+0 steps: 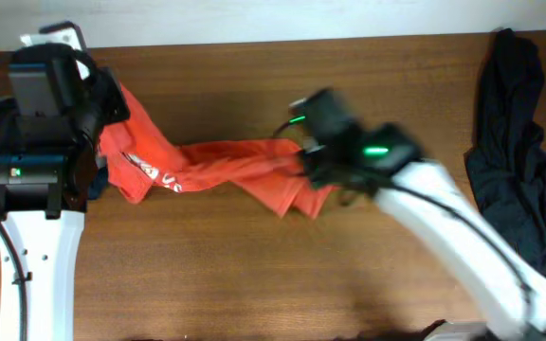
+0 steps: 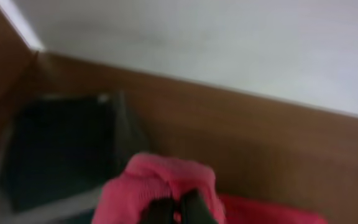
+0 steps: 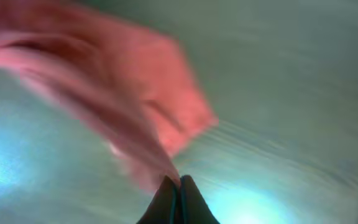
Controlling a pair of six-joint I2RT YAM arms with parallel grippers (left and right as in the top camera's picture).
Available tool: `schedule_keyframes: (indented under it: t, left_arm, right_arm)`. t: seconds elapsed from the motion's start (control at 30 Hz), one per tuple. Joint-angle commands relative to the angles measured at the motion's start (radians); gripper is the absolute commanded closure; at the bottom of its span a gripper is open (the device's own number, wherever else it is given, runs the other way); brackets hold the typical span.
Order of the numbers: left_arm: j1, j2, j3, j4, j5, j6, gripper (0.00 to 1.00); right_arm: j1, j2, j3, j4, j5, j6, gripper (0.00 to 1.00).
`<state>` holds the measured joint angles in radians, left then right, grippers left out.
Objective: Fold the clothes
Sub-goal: 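Pull the t-shirt taut between both grippers and lift it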
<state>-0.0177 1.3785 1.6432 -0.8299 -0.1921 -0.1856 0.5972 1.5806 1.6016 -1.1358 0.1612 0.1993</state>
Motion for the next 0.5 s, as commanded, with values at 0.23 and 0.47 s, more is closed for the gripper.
schedule_keyframes:
  t: [0.23,0.47]
  left_arm:
    - [-0.001,-0.035,0.022,-0.204,-0.103,0.027,0.99]
    - [0.05,-0.164,0.032,-0.22,-0.103,0.027,0.99]
  right_arm:
    - [-0.397,-0.391,0.006,-0.098,0.053,-0.07,0.96]
    - [-0.491,-0.544,0.034,-0.115,0.061,-0.095,0.96]
